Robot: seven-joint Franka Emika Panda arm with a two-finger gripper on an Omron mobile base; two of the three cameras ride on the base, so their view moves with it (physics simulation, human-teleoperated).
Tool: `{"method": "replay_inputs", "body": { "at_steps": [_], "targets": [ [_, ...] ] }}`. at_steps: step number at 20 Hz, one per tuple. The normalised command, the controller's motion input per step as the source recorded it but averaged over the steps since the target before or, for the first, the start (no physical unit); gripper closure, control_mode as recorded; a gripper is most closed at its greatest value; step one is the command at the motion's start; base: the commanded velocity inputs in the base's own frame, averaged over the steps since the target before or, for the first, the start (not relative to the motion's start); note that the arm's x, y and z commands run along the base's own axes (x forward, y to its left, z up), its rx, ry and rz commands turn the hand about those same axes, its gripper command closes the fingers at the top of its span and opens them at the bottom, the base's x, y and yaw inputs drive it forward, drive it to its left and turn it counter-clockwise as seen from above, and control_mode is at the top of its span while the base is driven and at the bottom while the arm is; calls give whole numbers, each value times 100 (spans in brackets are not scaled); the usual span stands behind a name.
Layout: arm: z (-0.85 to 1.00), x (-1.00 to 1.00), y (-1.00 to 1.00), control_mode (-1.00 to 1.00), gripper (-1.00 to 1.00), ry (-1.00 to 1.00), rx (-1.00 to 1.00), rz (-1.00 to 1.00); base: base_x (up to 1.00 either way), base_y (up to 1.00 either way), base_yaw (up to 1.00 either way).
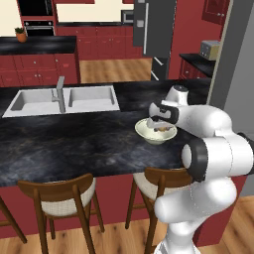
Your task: Retrieve the tangerine and mango from the fridge and place them into the bowl on the dining table.
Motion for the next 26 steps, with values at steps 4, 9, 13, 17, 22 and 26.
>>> {"method": "replay_inputs", "body": {
  "at_steps": [4,9,13,17,22,26],
  "targets": [
    [-21,40,0,-100,100,0,0,0,0,0,0],
    [-26,28,0,-100,100,0,0,-1,0,0,0],
    [-28,31,0,-100,100,0,0,0,0,0,0],
    [-26,32,0,-100,100,0,0,0,0,0,0],
    [-23,30,0,-100,100,0,0,0,0,0,0],
    [-21,33,-4,-100,100,0,0,0,0,0,0]
  ]
}}
